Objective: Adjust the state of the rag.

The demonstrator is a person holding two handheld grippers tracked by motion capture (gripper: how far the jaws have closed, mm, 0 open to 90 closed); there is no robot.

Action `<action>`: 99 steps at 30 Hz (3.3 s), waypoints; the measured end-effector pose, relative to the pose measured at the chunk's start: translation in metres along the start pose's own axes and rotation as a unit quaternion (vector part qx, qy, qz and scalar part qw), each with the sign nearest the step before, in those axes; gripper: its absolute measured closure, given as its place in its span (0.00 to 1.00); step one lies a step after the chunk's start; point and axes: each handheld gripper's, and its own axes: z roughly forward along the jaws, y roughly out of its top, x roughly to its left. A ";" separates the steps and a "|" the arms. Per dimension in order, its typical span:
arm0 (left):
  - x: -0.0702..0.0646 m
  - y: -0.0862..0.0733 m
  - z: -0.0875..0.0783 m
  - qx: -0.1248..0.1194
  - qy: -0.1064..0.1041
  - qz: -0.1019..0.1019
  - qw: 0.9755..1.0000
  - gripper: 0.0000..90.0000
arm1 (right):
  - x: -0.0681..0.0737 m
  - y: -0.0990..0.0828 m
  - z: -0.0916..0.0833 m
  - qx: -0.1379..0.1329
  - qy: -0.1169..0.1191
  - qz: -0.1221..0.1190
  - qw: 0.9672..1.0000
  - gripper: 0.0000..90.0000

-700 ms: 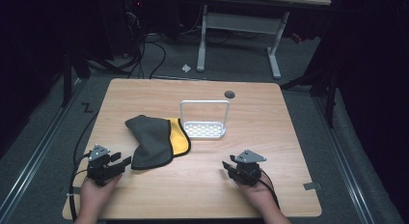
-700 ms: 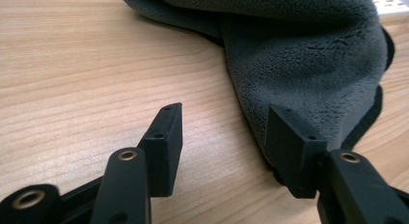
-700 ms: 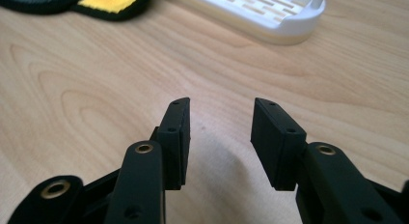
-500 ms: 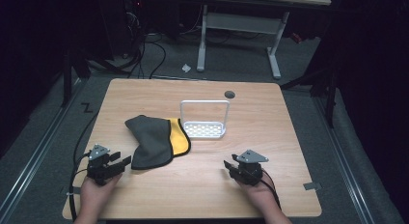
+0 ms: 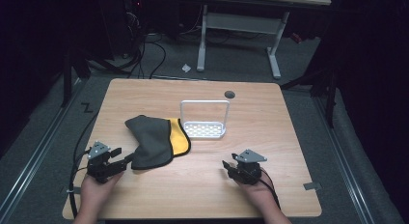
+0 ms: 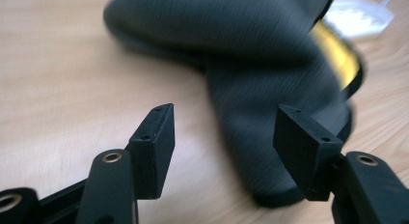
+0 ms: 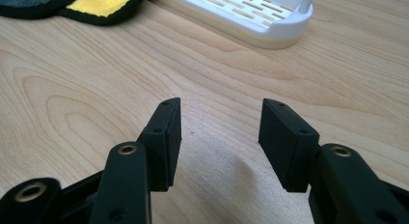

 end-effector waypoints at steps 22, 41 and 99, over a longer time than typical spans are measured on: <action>-0.001 0.057 0.118 0.207 0.035 0.059 0.976 0.49 | 0.003 0.001 0.005 0.009 0.013 -0.014 1.000 0.56; -0.052 0.006 0.060 0.176 0.003 0.160 0.971 0.75 | 0.006 0.002 0.004 0.007 0.015 -0.017 1.000 0.55; -0.130 -0.020 0.073 0.126 -0.138 0.150 0.971 0.62 | 0.039 0.018 0.024 0.063 0.079 0.033 0.994 0.70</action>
